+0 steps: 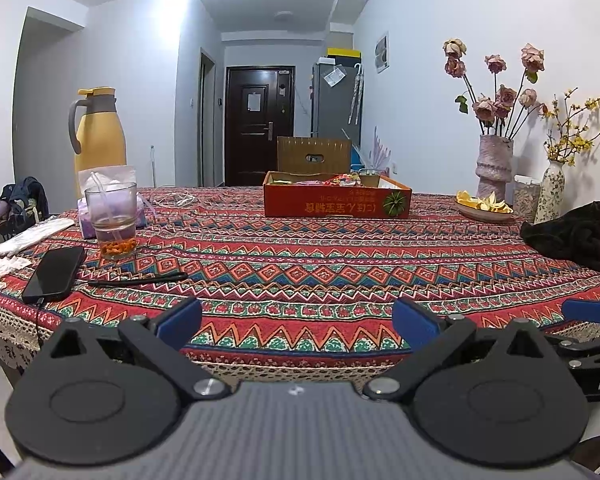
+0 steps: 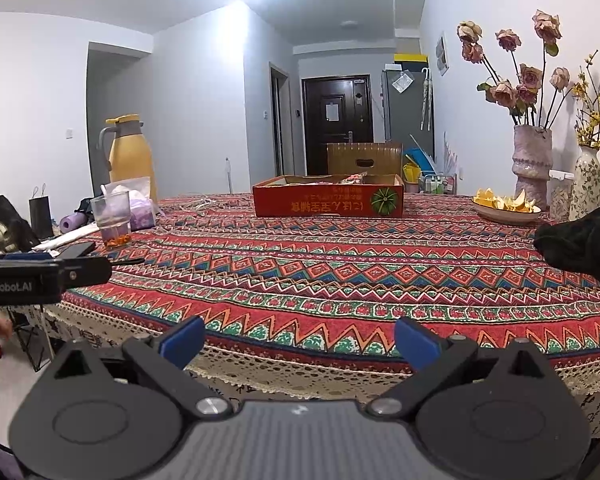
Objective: Organize snacks
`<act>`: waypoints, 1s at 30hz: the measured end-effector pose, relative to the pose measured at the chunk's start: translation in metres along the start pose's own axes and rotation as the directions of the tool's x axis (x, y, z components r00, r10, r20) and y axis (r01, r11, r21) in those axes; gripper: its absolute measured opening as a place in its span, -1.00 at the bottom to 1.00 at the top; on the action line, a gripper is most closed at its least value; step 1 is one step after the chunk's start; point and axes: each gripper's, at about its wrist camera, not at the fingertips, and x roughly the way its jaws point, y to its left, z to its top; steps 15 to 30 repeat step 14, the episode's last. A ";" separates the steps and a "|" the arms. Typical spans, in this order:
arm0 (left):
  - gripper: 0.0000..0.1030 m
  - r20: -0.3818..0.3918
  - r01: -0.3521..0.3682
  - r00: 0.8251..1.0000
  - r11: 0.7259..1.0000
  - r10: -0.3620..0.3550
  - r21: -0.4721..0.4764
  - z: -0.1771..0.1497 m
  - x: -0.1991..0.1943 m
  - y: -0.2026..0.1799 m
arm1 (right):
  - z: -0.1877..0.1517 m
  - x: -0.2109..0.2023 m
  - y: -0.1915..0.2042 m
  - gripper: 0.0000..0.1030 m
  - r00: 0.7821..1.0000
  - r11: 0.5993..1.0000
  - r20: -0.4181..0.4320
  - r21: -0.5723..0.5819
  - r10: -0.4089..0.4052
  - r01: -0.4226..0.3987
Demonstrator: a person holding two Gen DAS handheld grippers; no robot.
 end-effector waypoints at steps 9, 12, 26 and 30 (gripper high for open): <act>1.00 0.007 -0.003 1.000 1.000 0.003 -0.001 0.001 0.000 0.000 | 0.000 0.000 0.000 0.96 1.000 1.000 0.000 -0.001 0.000 0.000; 1.00 0.007 -0.007 1.000 1.000 0.007 -0.003 0.002 0.000 -0.001 | 0.000 0.001 0.000 0.96 1.000 1.000 -0.003 0.000 0.002 -0.002; 1.00 0.011 -0.004 1.000 1.000 0.004 0.005 0.002 -0.001 -0.002 | 0.001 0.001 0.000 0.97 1.000 1.000 -0.001 0.000 0.004 -0.004; 1.00 0.011 -0.004 1.000 1.000 0.004 0.005 0.002 -0.001 -0.002 | 0.001 0.001 0.000 0.97 1.000 1.000 -0.001 0.000 0.004 -0.004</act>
